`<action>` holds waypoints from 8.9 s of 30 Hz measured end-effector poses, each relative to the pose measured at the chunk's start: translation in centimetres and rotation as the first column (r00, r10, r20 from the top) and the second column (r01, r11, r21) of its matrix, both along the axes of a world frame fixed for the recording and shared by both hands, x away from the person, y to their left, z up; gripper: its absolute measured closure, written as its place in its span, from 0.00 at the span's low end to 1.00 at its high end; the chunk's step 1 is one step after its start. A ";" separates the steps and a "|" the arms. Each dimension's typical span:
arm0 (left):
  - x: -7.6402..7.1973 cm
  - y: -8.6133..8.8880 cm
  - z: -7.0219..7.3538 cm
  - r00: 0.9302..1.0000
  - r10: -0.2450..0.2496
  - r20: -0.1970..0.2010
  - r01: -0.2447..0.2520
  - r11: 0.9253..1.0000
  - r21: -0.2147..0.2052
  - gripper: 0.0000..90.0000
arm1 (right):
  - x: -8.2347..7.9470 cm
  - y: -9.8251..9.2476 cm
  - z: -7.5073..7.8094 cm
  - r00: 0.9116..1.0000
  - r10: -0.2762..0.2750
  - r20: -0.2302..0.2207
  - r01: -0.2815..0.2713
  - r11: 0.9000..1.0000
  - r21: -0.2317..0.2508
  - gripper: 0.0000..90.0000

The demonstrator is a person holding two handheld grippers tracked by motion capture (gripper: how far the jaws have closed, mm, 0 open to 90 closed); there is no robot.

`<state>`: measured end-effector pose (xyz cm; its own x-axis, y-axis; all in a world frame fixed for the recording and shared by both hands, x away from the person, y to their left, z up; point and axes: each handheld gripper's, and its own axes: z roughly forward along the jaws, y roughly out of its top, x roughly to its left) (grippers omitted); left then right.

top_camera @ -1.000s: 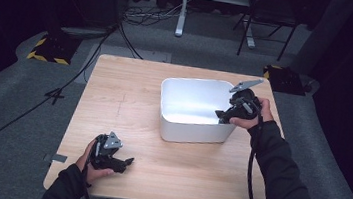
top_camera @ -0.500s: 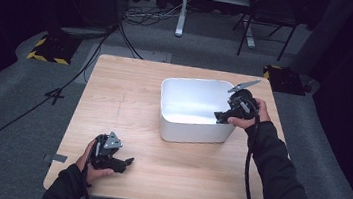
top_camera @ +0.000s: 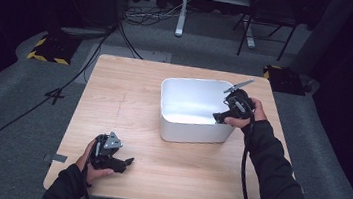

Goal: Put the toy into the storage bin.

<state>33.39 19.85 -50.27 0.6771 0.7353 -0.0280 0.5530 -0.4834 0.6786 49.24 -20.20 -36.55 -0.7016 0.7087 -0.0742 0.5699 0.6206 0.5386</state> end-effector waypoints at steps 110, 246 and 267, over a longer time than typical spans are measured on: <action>0.0 0.0 0.0 1.000 -0.008 0.004 0.008 1.000 0.002 0.16 | -10.1 -6.3 1.0 0.926 0.034 0.377 -0.101 0.982 0.160 0.27; 0.0 -0.1 0.0 1.000 -0.005 0.003 0.005 1.000 -0.003 0.16 | -16.1 -19.4 -13.8 0.969 -0.198 0.145 0.161 0.959 0.234 0.19; 0.0 -0.1 0.0 1.000 -0.005 0.002 0.005 1.000 0.000 0.16 | -16.1 -19.4 -13.8 0.969 -0.197 0.146 0.160 0.959 0.234 0.19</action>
<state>33.42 19.73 -50.28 0.6808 0.7320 -0.0265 0.5492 -0.4861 0.6798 33.11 -39.60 -50.35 -0.5528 0.8333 -0.0079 0.5517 0.3731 0.7460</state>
